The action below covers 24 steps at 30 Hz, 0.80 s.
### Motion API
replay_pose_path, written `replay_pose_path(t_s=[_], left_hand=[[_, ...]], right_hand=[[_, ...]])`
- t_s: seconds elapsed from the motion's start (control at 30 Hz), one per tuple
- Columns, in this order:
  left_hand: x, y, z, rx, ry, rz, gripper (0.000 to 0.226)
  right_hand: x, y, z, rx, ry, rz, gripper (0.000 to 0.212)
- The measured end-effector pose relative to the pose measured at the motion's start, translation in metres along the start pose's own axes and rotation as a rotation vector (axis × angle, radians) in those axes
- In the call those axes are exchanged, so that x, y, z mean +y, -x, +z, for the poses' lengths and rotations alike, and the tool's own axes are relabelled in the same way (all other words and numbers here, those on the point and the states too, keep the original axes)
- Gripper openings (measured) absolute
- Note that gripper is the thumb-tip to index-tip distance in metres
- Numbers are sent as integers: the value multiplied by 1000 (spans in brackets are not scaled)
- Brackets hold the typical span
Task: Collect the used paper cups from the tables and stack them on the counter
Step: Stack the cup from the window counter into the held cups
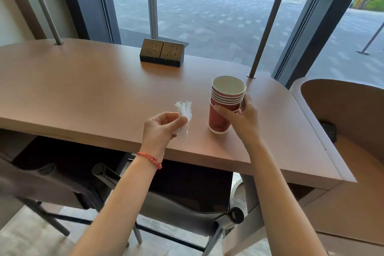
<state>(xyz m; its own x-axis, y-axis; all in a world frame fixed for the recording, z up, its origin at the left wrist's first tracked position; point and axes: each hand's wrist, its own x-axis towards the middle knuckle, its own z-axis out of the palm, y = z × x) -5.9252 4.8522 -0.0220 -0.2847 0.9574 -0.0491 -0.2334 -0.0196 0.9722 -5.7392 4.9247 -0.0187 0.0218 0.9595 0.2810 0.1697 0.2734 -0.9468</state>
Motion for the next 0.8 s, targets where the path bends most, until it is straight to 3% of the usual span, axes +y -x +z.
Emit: replay_pose_path(t_s=[0.2,0.33,0.6,0.8], left_hand=[[-2,7,-12,21,12,-14,35],[-3,13,-25,43,20,-18,39],[-1,30,-72,131,124,-15,36],[6,56,-127,299,124,31,29]], right_hand=[[17,11,9,29,29,40,68],[11,18,17,70,1,17,54],[-19,48,58,-134,-150,-17,44],[-36,83,111,-328,-227,33,53]])
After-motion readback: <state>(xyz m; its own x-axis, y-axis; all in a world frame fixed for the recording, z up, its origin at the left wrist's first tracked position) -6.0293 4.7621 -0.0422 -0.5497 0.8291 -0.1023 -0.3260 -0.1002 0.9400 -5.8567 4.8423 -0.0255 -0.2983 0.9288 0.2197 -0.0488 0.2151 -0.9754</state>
